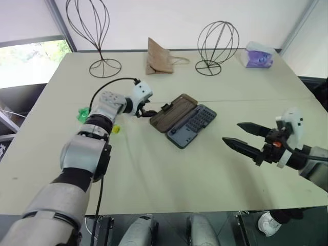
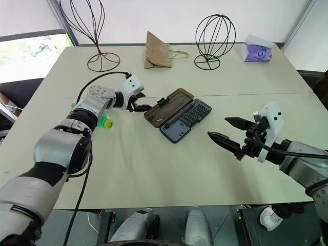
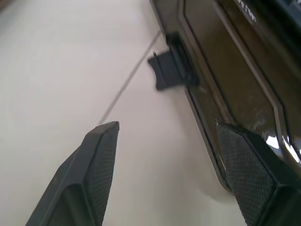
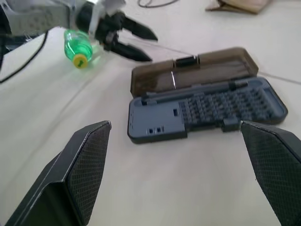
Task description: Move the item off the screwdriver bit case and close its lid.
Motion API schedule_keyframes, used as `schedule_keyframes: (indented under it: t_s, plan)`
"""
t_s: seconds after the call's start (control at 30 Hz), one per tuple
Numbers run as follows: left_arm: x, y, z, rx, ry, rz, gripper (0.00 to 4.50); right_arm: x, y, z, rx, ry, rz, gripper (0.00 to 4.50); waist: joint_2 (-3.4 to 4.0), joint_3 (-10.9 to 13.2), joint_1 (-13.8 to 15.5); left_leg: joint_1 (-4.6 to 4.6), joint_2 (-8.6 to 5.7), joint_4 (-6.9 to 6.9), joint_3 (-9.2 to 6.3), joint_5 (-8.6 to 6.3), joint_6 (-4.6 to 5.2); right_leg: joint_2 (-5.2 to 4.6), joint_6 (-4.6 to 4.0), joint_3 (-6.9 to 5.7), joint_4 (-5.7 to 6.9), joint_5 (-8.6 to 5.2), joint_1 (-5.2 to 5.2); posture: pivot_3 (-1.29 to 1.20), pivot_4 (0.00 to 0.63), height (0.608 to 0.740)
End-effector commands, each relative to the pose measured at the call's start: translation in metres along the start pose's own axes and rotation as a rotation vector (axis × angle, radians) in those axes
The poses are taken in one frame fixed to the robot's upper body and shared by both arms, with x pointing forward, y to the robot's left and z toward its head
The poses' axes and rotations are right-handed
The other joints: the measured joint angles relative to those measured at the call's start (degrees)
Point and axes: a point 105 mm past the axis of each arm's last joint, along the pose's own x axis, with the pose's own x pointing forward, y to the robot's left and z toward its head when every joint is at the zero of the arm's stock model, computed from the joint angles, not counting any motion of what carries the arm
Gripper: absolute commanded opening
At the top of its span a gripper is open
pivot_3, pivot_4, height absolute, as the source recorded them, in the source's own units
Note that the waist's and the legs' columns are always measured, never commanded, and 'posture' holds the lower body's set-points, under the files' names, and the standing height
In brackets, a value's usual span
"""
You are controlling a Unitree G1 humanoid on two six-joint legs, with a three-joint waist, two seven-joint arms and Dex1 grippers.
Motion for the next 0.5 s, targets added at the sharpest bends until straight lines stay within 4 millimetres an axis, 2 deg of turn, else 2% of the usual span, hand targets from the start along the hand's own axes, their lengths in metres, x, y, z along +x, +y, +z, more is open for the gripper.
schedule_keyframes:
  t_s: [0.03, 0.2, 0.23, 0.3, 0.47, 0.5]
  plan:
    - [0.003, -0.001, 0.000, 0.027, 0.027, 0.004, 3.48, -0.004, 0.007, 0.014, -0.053, -0.033, 0.019, 4.50, 0.00, 0.00, -0.04, 0.00, 0.00, 0.00, 0.01, 0.00, 0.00, 0.00, 0.00, 0.00, 0.00, 0.00, 0.00, 0.00, 0.150, 0.740]
    - [0.013, -0.017, -0.018, 0.056, 0.119, -0.043, 3.48, -0.004, 0.011, 0.014, -0.056, -0.035, 0.017, 4.50, -0.01, -0.02, -0.14, 0.00, 0.01, 0.00, 0.01, 0.00, 0.00, 0.00, 0.00, 0.01, 0.00, 0.00, 0.00, 0.00, 0.150, 0.740]
    - [0.015, -0.019, -0.020, 0.058, 0.128, -0.050, 3.25, -0.004, 0.011, 0.013, -0.056, -0.034, 0.014, 4.50, 0.00, -0.04, -0.12, 0.01, 0.01, -0.01, 0.01, 0.00, 0.00, 0.00, 0.00, 0.01, 0.01, 0.00, 0.00, 0.00, 0.150, 0.740]
    - [0.016, -0.023, -0.023, 0.067, 0.147, -0.069, 2.58, -0.006, 0.011, 0.013, -0.055, -0.033, 0.005, 4.50, -0.02, -0.06, -0.04, 0.02, 0.00, 0.00, 0.01, 0.00, 0.00, 0.00, 0.00, 0.01, 0.00, 0.00, 0.02, 0.00, 0.150, 0.740]
    - [0.017, -0.027, -0.027, 0.085, 0.170, -0.092, 0.04, -0.008, 0.010, 0.012, -0.052, -0.033, -0.009, 4.50, -0.05, -0.11, -0.12, 0.07, 0.00, 0.01, 0.02, 0.00, 0.00, 0.00, 0.00, 0.01, -0.01, 0.00, 0.07, 0.00, 0.150, 0.740]
    - [0.017, -0.027, -0.028, 0.088, 0.173, -0.094, 0.04, -0.008, 0.010, 0.012, -0.051, -0.032, -0.010, 4.50, -0.04, -0.16, -0.12, 0.08, 0.01, 0.01, 0.02, 0.00, 0.00, 0.01, 0.00, 0.02, -0.01, 0.00, 0.06, 0.00, 0.150, 0.740]
